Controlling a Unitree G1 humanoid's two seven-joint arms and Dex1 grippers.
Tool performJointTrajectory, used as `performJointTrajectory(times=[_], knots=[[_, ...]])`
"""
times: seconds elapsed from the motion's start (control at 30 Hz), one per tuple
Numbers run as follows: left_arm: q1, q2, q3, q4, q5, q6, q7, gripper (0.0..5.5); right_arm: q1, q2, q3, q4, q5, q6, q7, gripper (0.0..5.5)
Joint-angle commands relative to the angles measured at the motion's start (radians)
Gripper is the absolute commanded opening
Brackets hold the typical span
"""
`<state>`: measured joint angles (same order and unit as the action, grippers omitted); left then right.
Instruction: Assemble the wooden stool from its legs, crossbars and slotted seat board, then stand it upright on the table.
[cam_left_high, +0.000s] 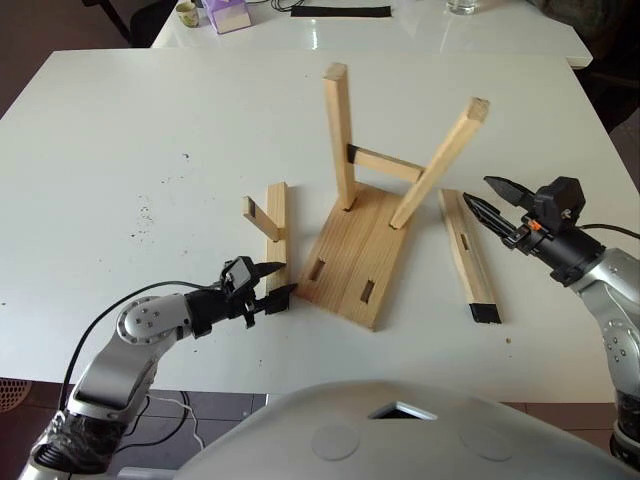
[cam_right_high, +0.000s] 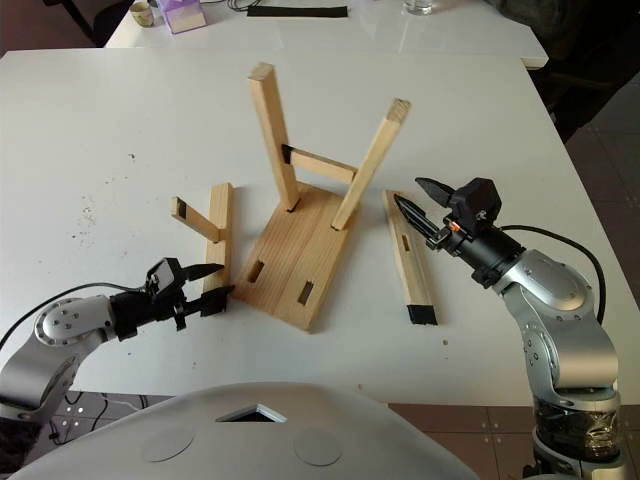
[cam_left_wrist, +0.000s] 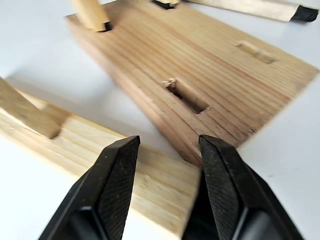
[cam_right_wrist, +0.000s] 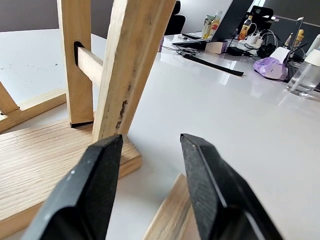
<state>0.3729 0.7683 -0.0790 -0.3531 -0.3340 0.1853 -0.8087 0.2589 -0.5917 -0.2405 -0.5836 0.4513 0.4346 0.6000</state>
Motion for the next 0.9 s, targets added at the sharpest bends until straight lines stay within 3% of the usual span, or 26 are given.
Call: performJointTrajectory(times=[0.03,0.37,0.47,0.73,0.9], knots=[[-0.042,0.089,-0.01,0.131,0.108,0.048,-0.032,2.2,0.027,0.022,0.001,-0.025,-0.019,-0.01,-0.032,2.11],[-0.113,0.106,-0.006,0.14,0.08,0.051,-0.081,2.2,0.036,0.034,0.024,-0.04,-0.028,-0.022,-0.031,2.11],[-0.1,0.094,-0.01,0.105,0.06,0.067,-0.08,2.2,0.027,0.024,-0.023,-0.053,0.024,0.002,-0.021,2.11],[-0.093,0.082,0.037,0.026,-0.01,0.123,-0.088,2.2,0.304,-0.201,-0.061,-0.021,-0.026,-0.022,0.273,2.11],[-0.039,0.102,0.043,-0.035,-0.031,0.133,-0.132,2.2,0.435,-0.281,-0.082,-0.051,-0.018,-0.036,0.432,2.11]])
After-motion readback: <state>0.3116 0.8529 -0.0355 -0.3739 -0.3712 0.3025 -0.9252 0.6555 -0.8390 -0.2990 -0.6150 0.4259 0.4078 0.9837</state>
